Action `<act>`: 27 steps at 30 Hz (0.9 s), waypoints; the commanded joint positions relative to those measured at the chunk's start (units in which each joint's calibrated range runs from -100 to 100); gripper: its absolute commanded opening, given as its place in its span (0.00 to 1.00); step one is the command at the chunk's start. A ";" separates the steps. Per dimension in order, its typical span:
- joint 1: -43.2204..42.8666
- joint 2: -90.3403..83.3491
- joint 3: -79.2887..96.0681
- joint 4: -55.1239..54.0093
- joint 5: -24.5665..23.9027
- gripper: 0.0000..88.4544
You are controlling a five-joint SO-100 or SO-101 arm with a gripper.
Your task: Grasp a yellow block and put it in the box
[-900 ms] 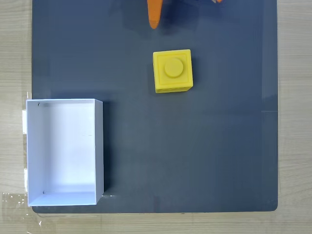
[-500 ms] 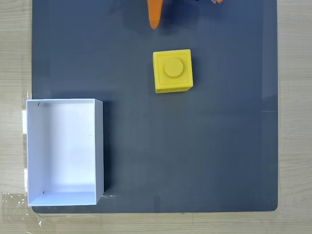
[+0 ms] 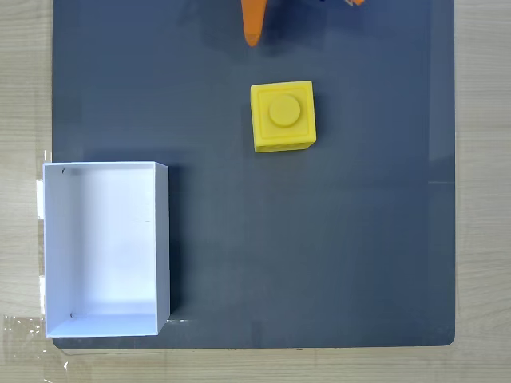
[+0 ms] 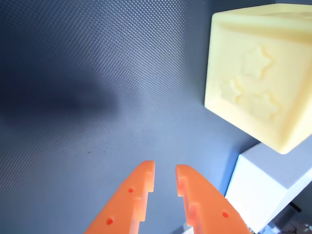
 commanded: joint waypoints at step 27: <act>-5.11 81.06 -86.22 27.69 0.31 0.46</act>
